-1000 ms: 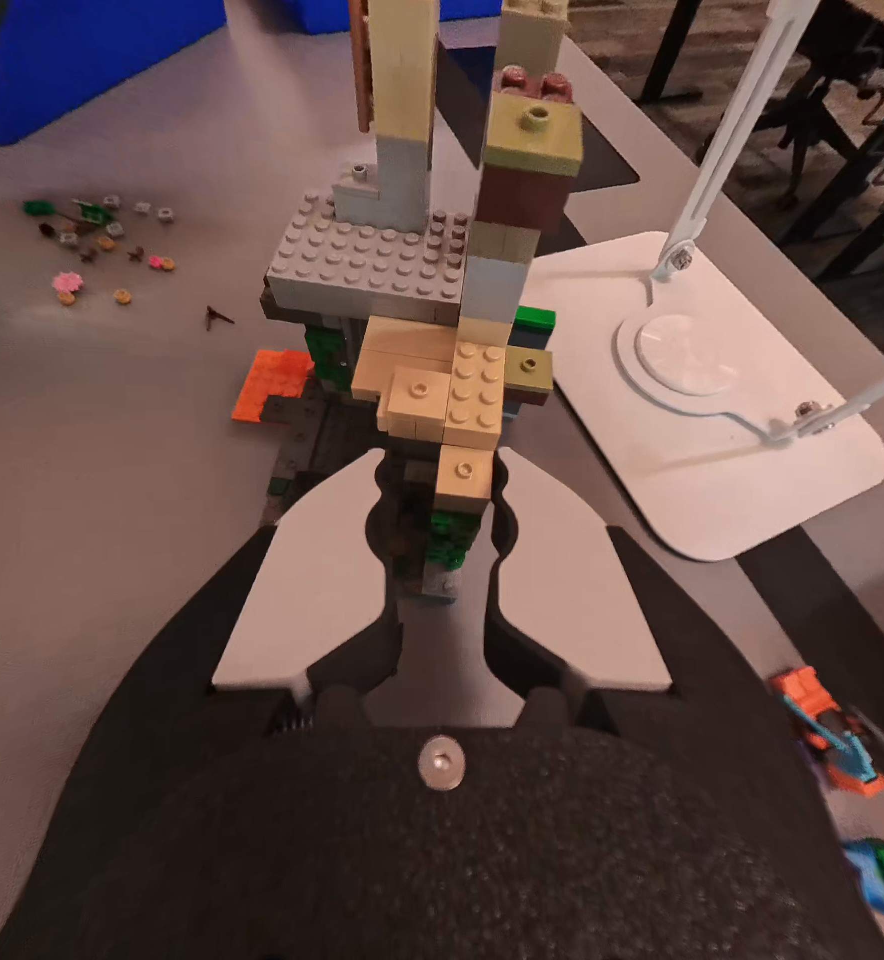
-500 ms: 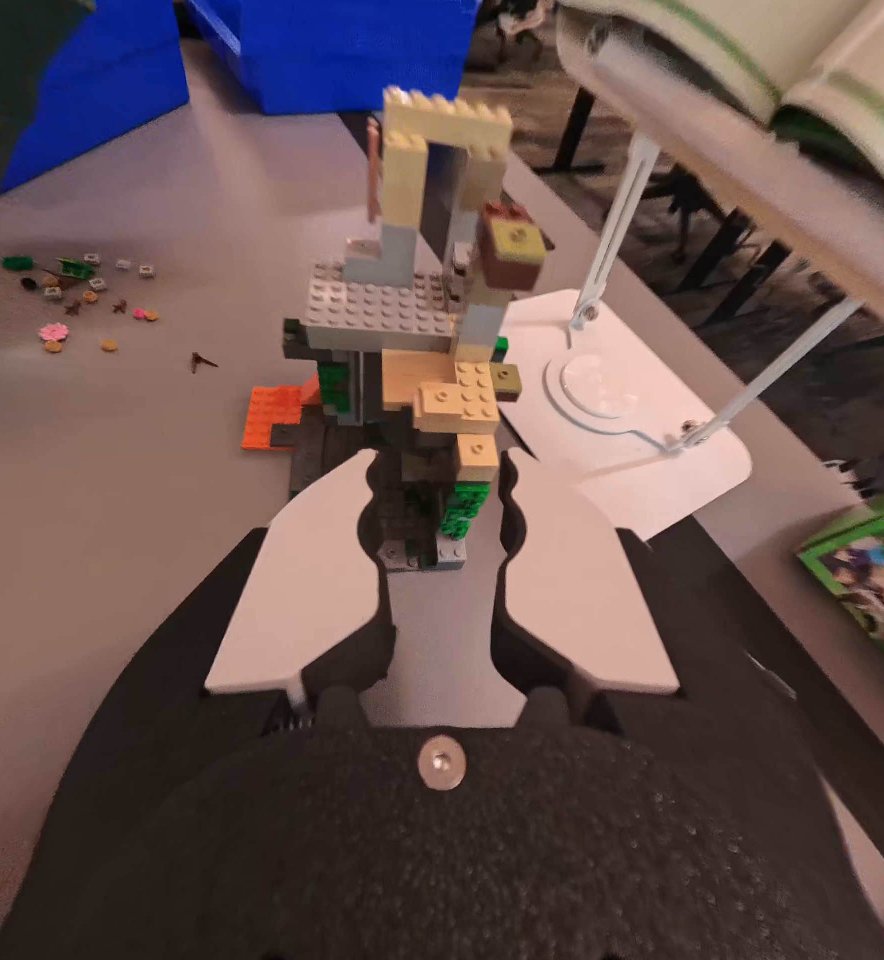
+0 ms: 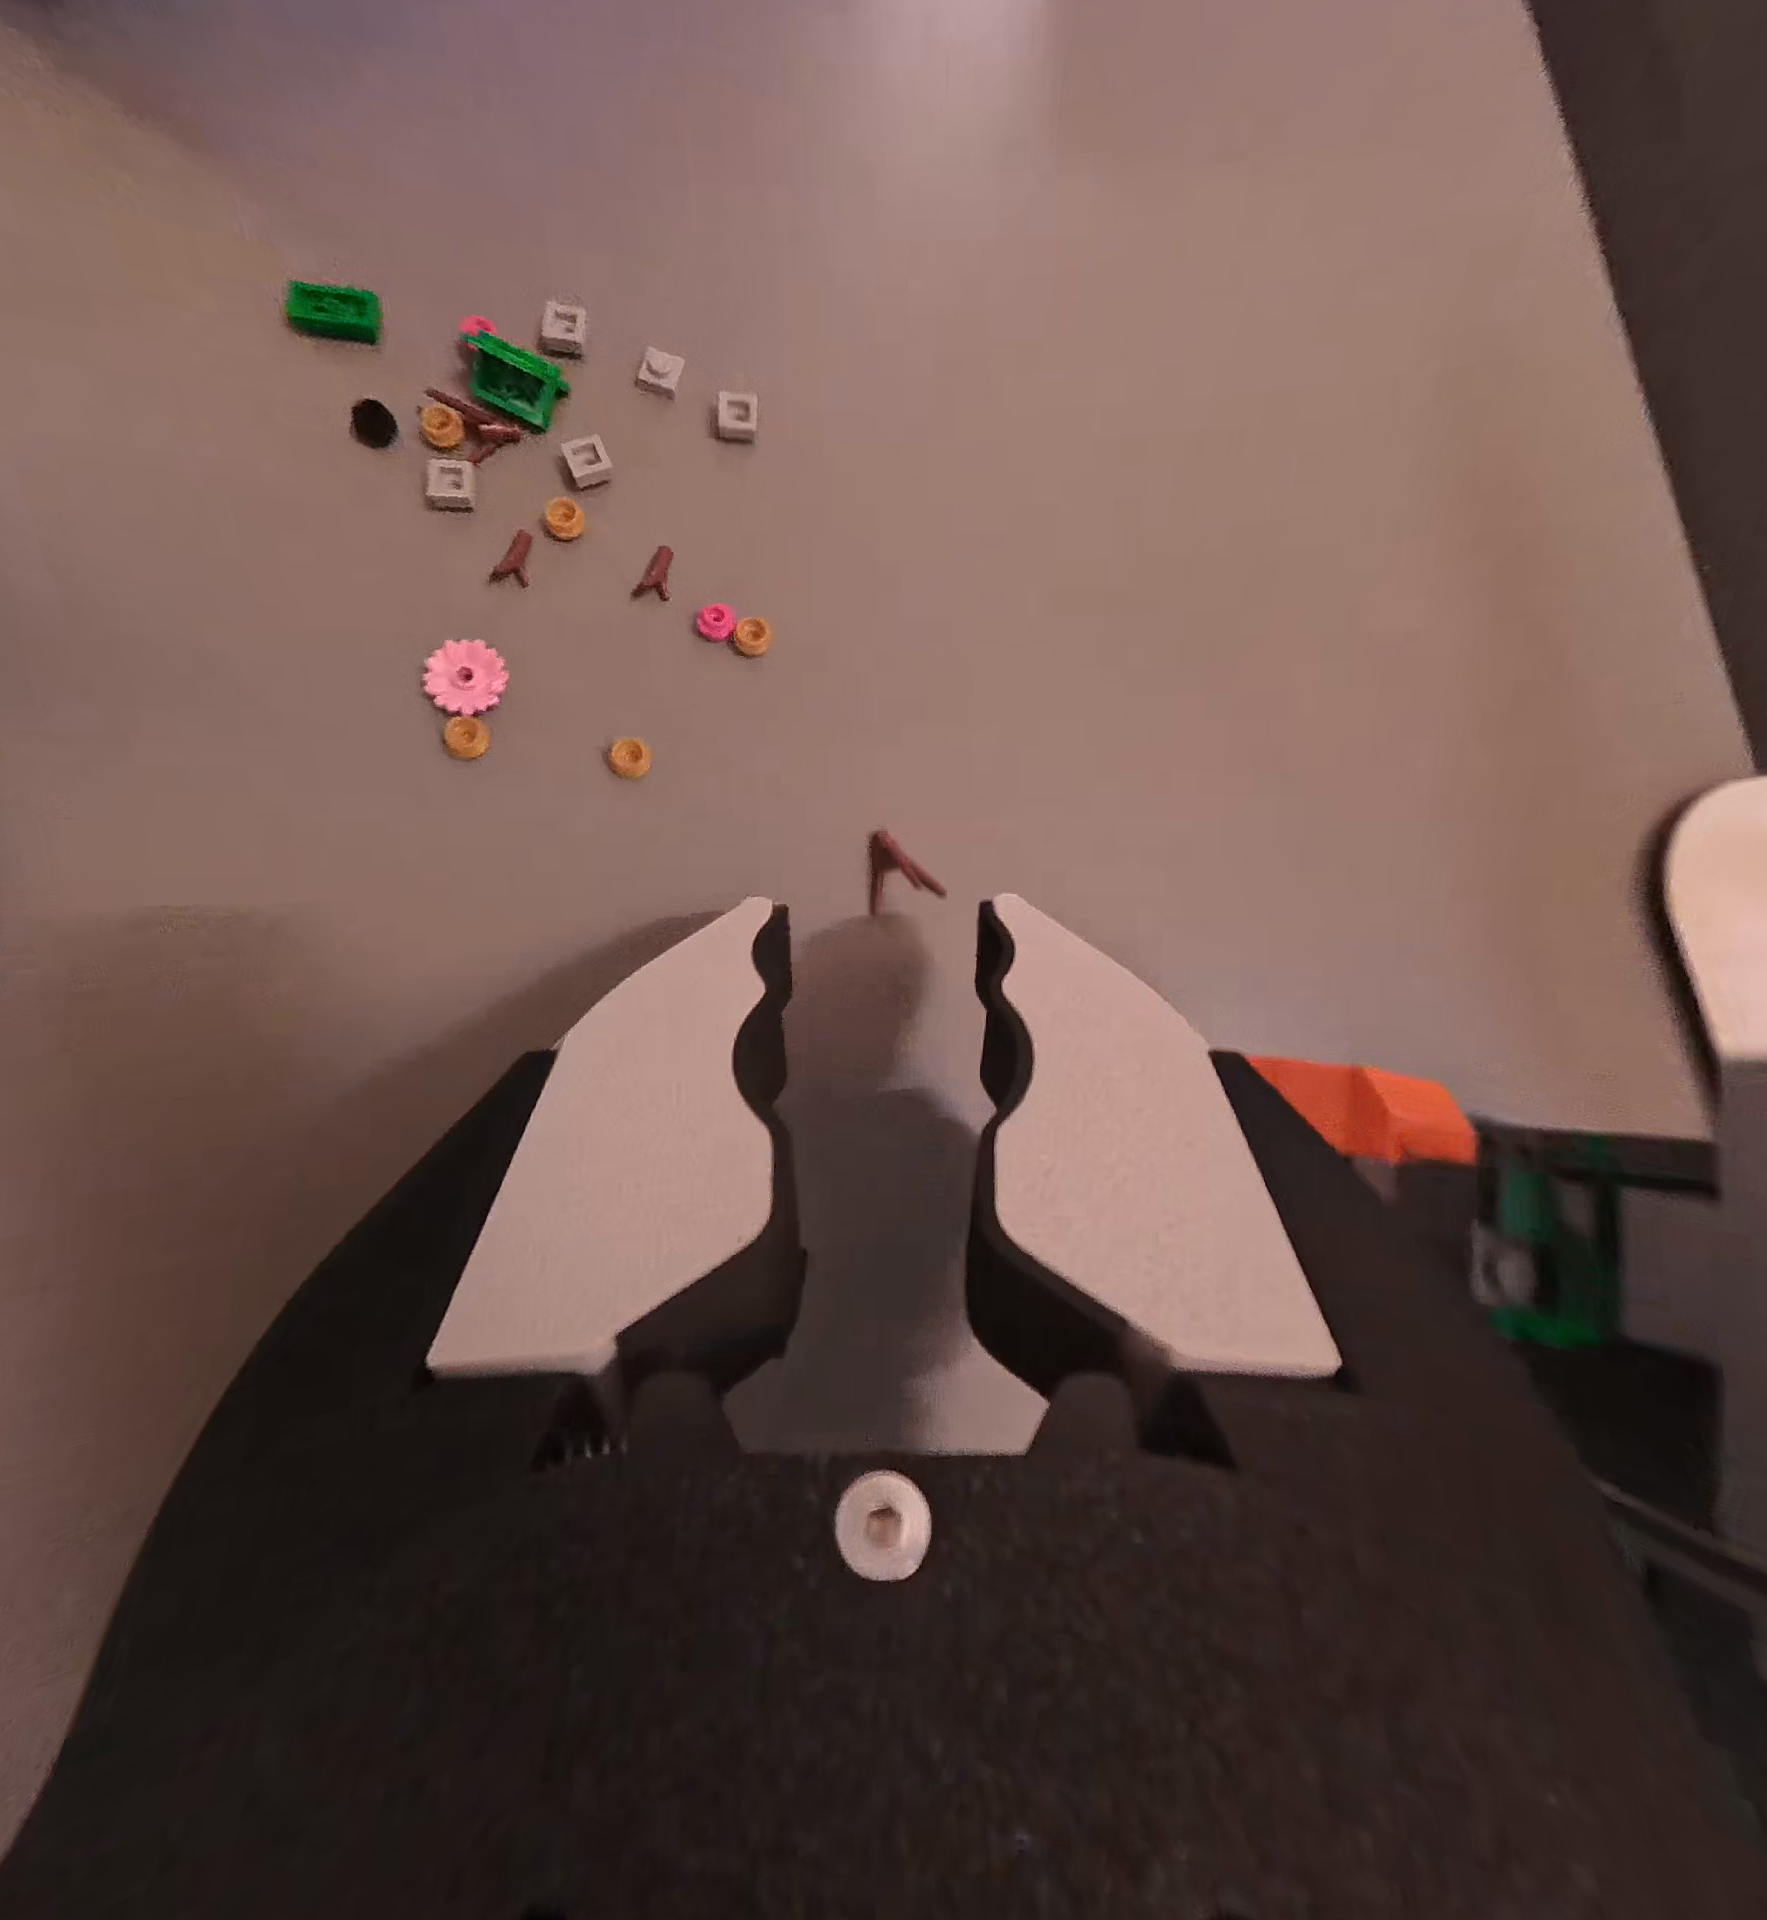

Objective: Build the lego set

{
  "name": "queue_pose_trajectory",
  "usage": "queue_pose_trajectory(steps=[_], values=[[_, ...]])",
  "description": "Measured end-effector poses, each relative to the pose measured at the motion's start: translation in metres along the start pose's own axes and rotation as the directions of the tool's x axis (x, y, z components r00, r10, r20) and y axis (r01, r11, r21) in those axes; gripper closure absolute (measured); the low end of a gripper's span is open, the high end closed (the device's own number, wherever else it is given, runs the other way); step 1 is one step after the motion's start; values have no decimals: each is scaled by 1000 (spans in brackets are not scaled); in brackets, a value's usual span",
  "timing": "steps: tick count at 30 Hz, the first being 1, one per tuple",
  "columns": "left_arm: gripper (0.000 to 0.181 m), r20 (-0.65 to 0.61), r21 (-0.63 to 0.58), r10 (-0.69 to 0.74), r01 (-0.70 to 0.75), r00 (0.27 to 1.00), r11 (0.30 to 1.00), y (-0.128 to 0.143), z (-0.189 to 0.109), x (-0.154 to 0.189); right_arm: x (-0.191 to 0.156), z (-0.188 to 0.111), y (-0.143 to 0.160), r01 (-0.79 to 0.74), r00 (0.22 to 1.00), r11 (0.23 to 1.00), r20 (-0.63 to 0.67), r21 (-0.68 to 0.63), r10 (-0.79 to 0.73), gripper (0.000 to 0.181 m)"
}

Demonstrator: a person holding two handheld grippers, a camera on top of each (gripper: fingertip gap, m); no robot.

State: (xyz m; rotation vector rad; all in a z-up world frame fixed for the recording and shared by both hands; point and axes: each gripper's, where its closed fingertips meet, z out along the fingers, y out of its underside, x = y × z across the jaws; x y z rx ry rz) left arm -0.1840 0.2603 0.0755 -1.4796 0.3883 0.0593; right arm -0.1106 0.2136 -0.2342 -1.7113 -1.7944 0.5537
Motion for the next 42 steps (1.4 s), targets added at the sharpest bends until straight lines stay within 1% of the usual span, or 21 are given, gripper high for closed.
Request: queue_pose_trajectory(steps=[1, 3, 5, 7, 9, 13, 16, 18, 21, 22, 23, 25, 27, 30, 31, 32, 33, 34, 37, 40, 42], values=[[181, 3, -22, -1, 2, 1000, 1000, 10, -12, 0, 0, 7, 0, 1, 1000, 1000, -1, -23, -1, 149], [181, 6, -69, -4, 4, 1000, 998, 33, -35, 2, 2, 17, 3, 1, 1000, 998, -22, -66, -3, 156], [181, 7, -117, -9, 10, 1000, 993, 58, -58, 6, 5, 19, -1, 0, 999, 998, -49, -67, -3, 171], [181, 5, -173, -21, 22, 1000, 985, 86, -80, 12, 2, 22, -5, -4, 999, 997, -38, -72, 2, 175], [181, 0, -244, -36, 35, 999, 969, 115, -101, 19, -3, 26, -9, 29, 999, 997, -33, -75, -32, 180], [181, -39, -400, -70, 49, 997, 915, 172, -139, 42, -17, 40, -28, 80, 997, 995, 14, -61, -80, 180], [181, -54, -485, -96, 58, 994, 873, 207, -158, 61, -24, 57, -48, 126, 992, 991, 25, -45, -125, 180], [181, -58, -527, -113, 66, 992, 847, 226, -166, 73, -25, 69, -62, 144, 989, 989, 32, -34, -143, 180], [181, -46, -564, -132, 83, 990, 822, 245, -170, 84, -22, 83, -81, 161, 987, 987, 24, 3, -161, 179], [181, -39, -576, -129, 83, 991, 813, 250, -170, 85, -19, 82, -85, 149, 989, 988, 21, 26, -150, 175], [181, -33, -587, -129, 85, 991, 805, 255, -170, 86, -18, 78, -88, 124, 992, 991, 30, 52, -125, 168], [181, -32, -605, -140, 92, 990, 791, 263, -168, 89, -17, 60, -89, 63, 996, 992, 52, 112, -70, 158], [181, -31, -627, -132, 84, 991, 774, 272, -165, 91, -17, 37, -77, 24, 998, 988, 56, 150, -33, 149], [181, -80, -651, -152, 64, 985, 756, 280, -159, 102, -24, -1, -50, -14, 998, 980, 55, 197, 3, 148], [155, -106, -648, -171, 62, 980, 759, 280, -156, 108, -25, -14, -40, -21, 999, 977, 42, 213, 12, 148], [142, -137, -651, -192, 57, 972, 757, 279, -152, 117, -25, -28, -30, -29, 999, 974, 25, 226, 23, 148], [136, -179, -650, -211, 46, 961, 759, 277, -149, 126, -25, -40, -20, -38, 999, 970, 10, 239, 37, 149], [134, -214, -639, -226, 39, 950, 768, 274, -145, 136, -23, -52, -10, -56, 998, 965, -1, 256, 58, 149], [144, -273, -611, -211, 0, 939, 792, 270, -130, 154, -23, -83, 12, -134, 990, 937, 11, 322, 137, 151], [141, -301, -638, -205, -37, 931, 769, 276, -119, 164, -17, -108, 32, -182, 980, 910, -12, 372, 201, 152], [144, -306, -659, -174, -77, 936, 748, 285, -113, 164, -11, -119, 47, -205, 971, 901, -37, 382, 236, 153]])
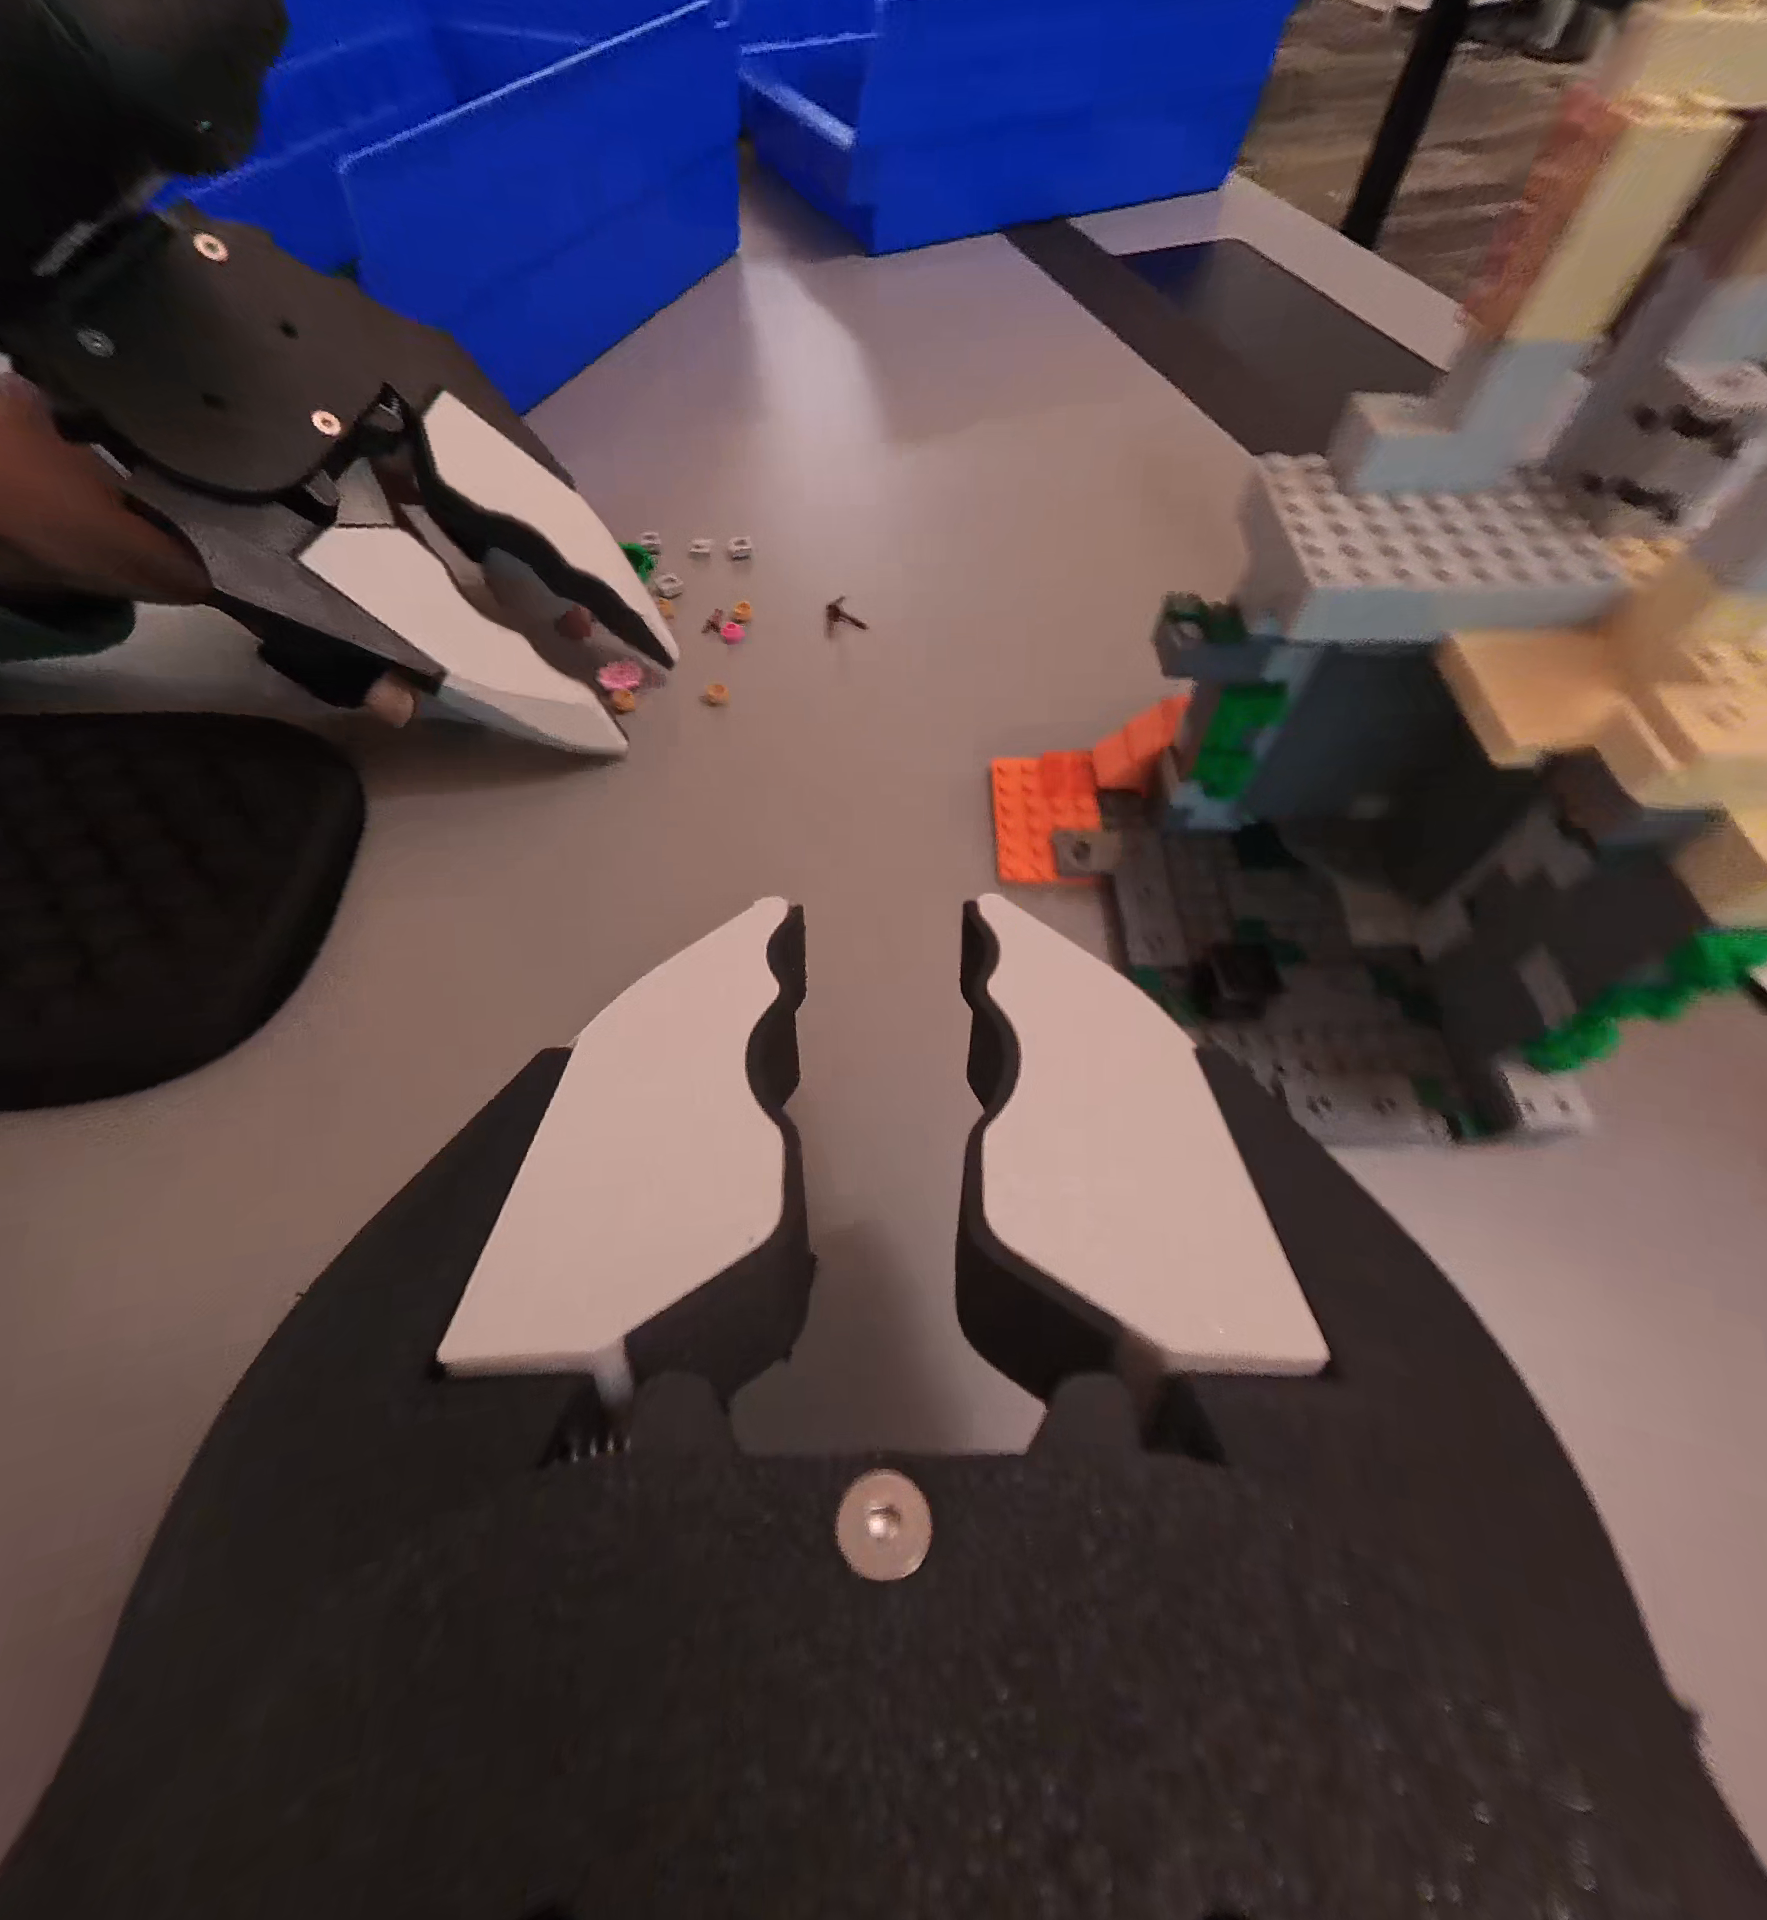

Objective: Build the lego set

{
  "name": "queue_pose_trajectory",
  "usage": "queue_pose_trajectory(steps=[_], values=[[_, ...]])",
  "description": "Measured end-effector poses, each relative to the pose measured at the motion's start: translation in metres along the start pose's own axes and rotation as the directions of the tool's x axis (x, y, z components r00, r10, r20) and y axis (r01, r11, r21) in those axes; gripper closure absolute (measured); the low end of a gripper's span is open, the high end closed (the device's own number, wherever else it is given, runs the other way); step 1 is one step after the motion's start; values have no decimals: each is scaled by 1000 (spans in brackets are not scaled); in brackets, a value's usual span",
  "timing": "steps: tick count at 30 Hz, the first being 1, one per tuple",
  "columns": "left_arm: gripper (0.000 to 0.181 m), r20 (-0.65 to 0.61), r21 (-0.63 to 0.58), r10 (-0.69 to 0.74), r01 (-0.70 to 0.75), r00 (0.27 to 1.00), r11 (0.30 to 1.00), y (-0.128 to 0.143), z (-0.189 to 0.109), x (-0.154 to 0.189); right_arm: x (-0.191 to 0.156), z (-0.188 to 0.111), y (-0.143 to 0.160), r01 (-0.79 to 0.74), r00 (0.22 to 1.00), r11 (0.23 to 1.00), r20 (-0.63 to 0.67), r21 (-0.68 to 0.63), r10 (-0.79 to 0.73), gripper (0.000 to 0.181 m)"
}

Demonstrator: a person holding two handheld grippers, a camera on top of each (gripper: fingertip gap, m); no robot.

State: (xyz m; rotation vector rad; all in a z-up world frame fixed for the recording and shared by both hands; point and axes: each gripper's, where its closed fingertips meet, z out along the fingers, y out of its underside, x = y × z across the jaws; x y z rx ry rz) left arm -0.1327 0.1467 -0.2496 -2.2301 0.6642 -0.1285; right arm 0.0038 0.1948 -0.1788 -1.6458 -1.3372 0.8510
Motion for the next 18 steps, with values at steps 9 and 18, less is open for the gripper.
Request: queue_pose_trajectory(steps=[9, 18], values=[[181, 180, -73, -25, 38, 983, 997, 13, -1, -54, 27, -41, 12, -88, 993, 993, -71, 74, 93, 157], [150, 18, -38, -46, 46, 999, 998, 1, -10, -17, 28, -50, 11, -87, 993, 991, -70, 99, 94, 158]])
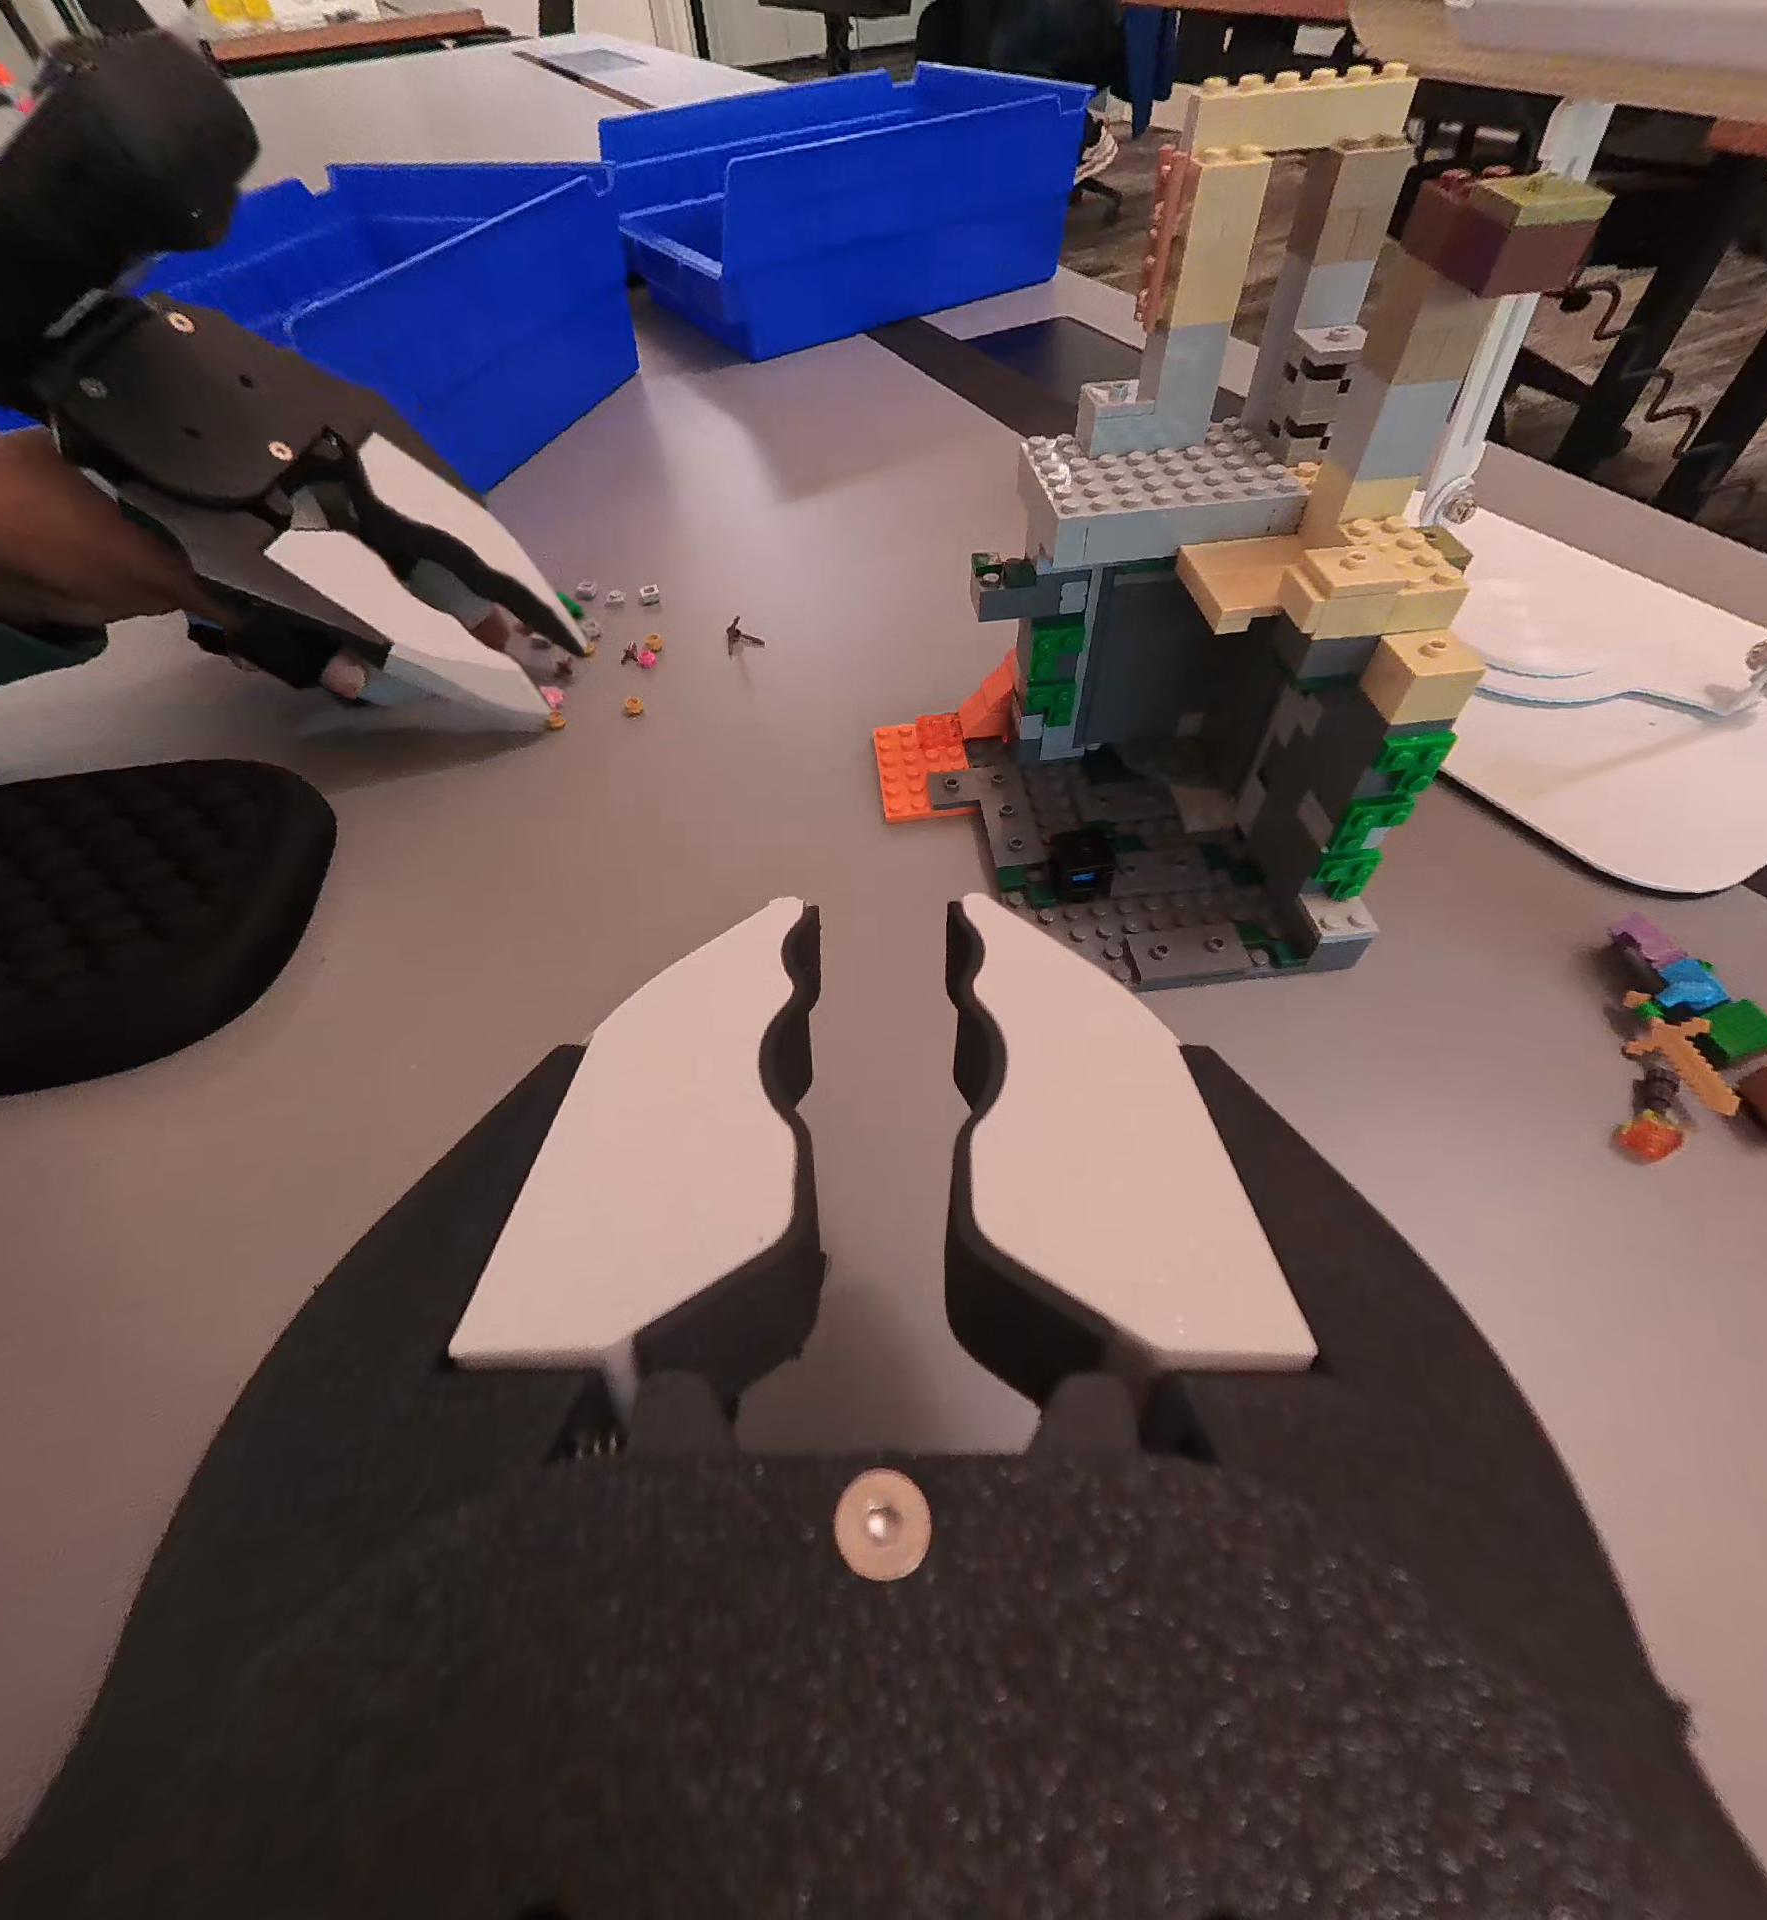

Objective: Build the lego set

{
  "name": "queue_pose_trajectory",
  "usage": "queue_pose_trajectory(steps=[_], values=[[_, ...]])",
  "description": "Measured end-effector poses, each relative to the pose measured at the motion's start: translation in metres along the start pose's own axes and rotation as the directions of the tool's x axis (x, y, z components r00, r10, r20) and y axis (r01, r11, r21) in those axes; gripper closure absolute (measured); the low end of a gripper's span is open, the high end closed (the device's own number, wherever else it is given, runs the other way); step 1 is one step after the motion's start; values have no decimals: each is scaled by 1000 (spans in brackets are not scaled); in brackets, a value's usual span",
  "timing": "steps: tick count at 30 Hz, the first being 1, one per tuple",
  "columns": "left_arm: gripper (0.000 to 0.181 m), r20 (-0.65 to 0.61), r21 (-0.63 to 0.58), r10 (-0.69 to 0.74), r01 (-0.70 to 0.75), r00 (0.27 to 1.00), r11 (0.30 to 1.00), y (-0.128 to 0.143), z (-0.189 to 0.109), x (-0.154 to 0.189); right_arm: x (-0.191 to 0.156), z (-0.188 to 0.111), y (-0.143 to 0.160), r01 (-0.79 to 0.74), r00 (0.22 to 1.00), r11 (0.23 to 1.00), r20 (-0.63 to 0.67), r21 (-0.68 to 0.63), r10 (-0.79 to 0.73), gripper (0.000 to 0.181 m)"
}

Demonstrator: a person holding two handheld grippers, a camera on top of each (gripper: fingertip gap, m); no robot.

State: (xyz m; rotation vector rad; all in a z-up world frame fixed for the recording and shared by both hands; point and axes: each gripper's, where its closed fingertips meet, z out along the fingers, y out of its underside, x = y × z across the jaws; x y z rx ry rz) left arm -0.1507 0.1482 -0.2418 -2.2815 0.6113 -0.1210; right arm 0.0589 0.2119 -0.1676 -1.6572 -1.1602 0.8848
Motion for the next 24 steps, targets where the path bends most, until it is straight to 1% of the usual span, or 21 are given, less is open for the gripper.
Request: queue_pose_trajectory(steps=[1, 3, 4, 6, 9, 12, 14, 15, 17, 19, 21, 23, 24], values=[[151, -11, -13, 6, -6, 1000, 1000, 4, 1, 4, 0, 0, 1, 2, 1000, 1000, 0, -2, -2, 158], [159, -2, -34, 21, -21, 1000, 999, 9, 4, 4, 0, -1, 2, 0, 1000, 1000, 1, -5, 0, 158], [169, 2, -34, 21, -21, 1000, 999, 9, 3, 3, 0, -1, 2, -2, 1000, 1000, 1, -4, 2, 158], [181, 19, -63, 28, -27, 999, 998, 13, 3, -2, 1, -1, 1, -3, 1000, 1000, 1, -2, 3, 159], [181, 96, -80, 33, -25, 995, 996, 15, 2, -22, 2, -1, 2, -3, 1000, 1000, -4, -5, 3, 159], [181, 174, -87, 2, 13, 985, 996, 16, 1, -44, 2, -1, 4, -9, 1000, 1000, -3, -8, 9, 159], [160, 192, -61, -15, 28, 981, 998, 10, -2, -48, 1, 0, 4, -5, 1000, 1000, -3, -10, 5, 159], [156, 177, -40, -24, 32, 984, 999, 5, -3, -45, 1, 0, 5, -3, 1000, 1000, -3, -11, 3, 159], [161, 109, -12, -22, 24, 994, 1000, -3, -3, -31, 1, 0, 5, -6, 1000, 1000, -1, -12, 6, 159], [166, 48, -23, 9, -8, 999, 1000, -4, 0, -15, 0, 1, 6, -11, 1000, 1000, 5, -13, 11, 159], [166, -14, -42, 20, -20, 1000, 999, -2, 5, -2, -1, 1, 6, -9, 1000, 1000, 6, -16, 9, 159], [168, -12, -82, 23, -24, 1000, 996, 4, 10, -3, -1, 1, 6, -8, 1000, 1000, 8, -17, 8, 159], [179, -7, -75, 19, -20, 1000, 997, 3, 10, -4, -1, 1, 6, -9, 1000, 1000, 7, -16, 9, 159]])
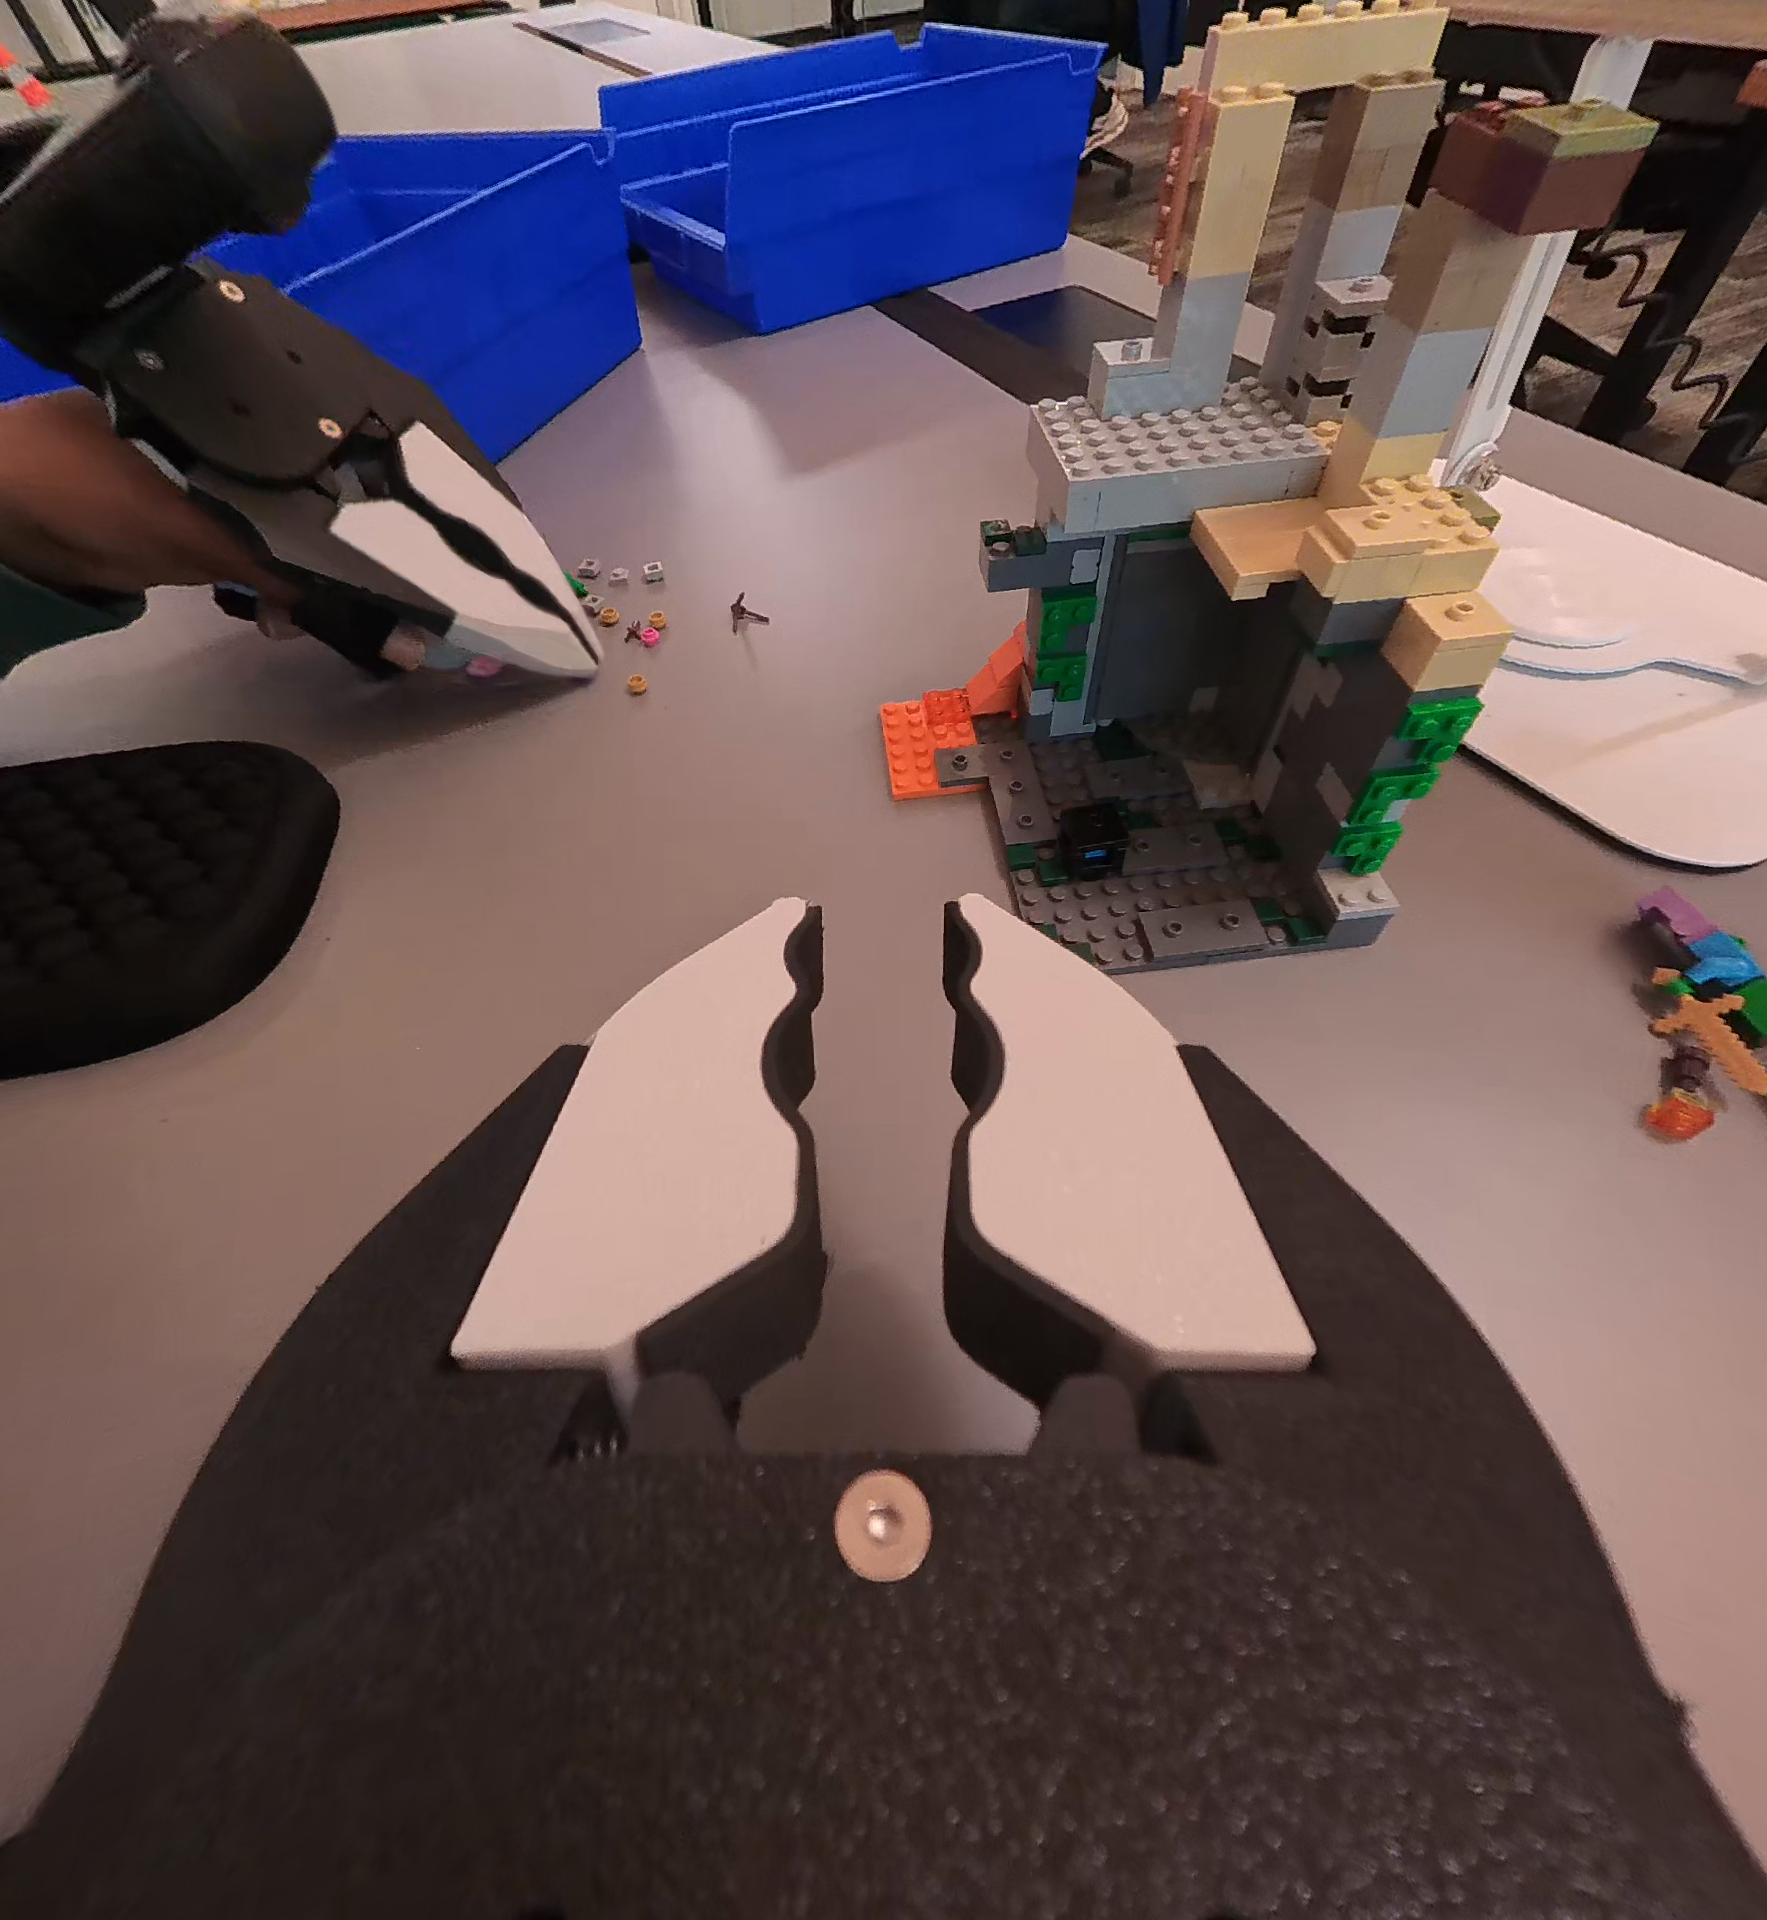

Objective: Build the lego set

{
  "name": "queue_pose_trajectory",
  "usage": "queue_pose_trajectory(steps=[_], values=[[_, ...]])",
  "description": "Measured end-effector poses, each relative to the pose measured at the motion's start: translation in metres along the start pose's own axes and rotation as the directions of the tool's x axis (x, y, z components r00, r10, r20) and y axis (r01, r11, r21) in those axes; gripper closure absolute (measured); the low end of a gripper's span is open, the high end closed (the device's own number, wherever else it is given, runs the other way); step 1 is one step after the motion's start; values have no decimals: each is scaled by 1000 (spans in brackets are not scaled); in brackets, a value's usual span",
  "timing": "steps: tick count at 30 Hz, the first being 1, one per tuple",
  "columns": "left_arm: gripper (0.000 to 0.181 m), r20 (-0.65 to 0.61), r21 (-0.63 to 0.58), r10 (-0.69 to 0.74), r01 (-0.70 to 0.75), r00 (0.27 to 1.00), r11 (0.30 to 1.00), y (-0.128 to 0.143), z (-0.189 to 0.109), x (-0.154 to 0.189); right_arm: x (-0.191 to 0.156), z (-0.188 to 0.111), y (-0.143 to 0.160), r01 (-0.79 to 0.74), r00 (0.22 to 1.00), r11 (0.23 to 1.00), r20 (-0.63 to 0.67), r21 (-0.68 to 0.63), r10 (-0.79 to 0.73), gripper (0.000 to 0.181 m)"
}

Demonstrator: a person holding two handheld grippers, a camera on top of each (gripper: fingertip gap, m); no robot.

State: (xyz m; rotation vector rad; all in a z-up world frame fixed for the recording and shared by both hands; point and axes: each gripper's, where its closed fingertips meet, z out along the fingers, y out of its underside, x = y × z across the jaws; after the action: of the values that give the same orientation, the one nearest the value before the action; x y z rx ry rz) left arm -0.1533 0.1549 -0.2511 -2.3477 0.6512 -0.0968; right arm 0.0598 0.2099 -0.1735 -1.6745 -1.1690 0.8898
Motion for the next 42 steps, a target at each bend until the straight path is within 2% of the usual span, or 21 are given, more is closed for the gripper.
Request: queue_pose_trajectory(steps=[5, 6, 7, 9, 15, 20, 26, 28, 30, 35, 39, 42], values=[[181, 112, 3, -33, 33, 993, 999, -2, -8, -31, 1, -1, 0, -5, 1000, 1000, -3, 2, 5, 160], [176, 125, 5, -48, 48, 991, 999, -2, -11, -37, 2, -1, 0, -7, 1000, 1000, -3, 2, 7, 160], [164, 133, 1, -60, 60, 989, 998, -2, -12, -42, 2, 0, 1, -9, 1000, 1000, -2, 0, 9, 160], [158, 129, 4, -63, 63, 990, 998, -5, -16, -44, 2, 0, 1, -8, 1000, 1000, -3, -2, 8, 160], [158, 81, 41, -18, 15, 997, 999, -30, -7, -33, 1, 1, 3, -8, 1000, 1000, 0, -7, 8, 160], [160, 85, 26, -25, 23, 996, 999, -42, 12, -48, 1, 1, 4, -6, 1000, 1000, -3, -13, 6, 160], [164, -34, 12, -58, 58, 998, 998, -46, 25, -43, 2, 0, 5, -10, 1000, 1000, -7, -14, 10, 161], [168, -34, -4, -42, 42, 999, 999, -43, 28, -45, 3, 1, 6, -13, 1000, 1000, -6, -16, 13, 161], [181, -37, -26, -23, 22, 999, 999, -38, 29, -45, 3, 1, 7, -14, 1000, 1000, -7, -19, 14, 161], [181, 126, -68, 54, -46, 991, 997, -27, 11, -69, 4, 1, 8, -19, 1000, 1000, -8, -21, 19, 161], [169, 97, -29, -15, 18, 995, 999, -27, -8, -69, 3, 3, 10, -26, 1000, 999, 0, -29, 26, 161], [159, -38, 64, -165, 167, 986, 984, -38, -22, -59, 1, 4, 11, -22, 1000, 999, 3, -33, 22, 161]])
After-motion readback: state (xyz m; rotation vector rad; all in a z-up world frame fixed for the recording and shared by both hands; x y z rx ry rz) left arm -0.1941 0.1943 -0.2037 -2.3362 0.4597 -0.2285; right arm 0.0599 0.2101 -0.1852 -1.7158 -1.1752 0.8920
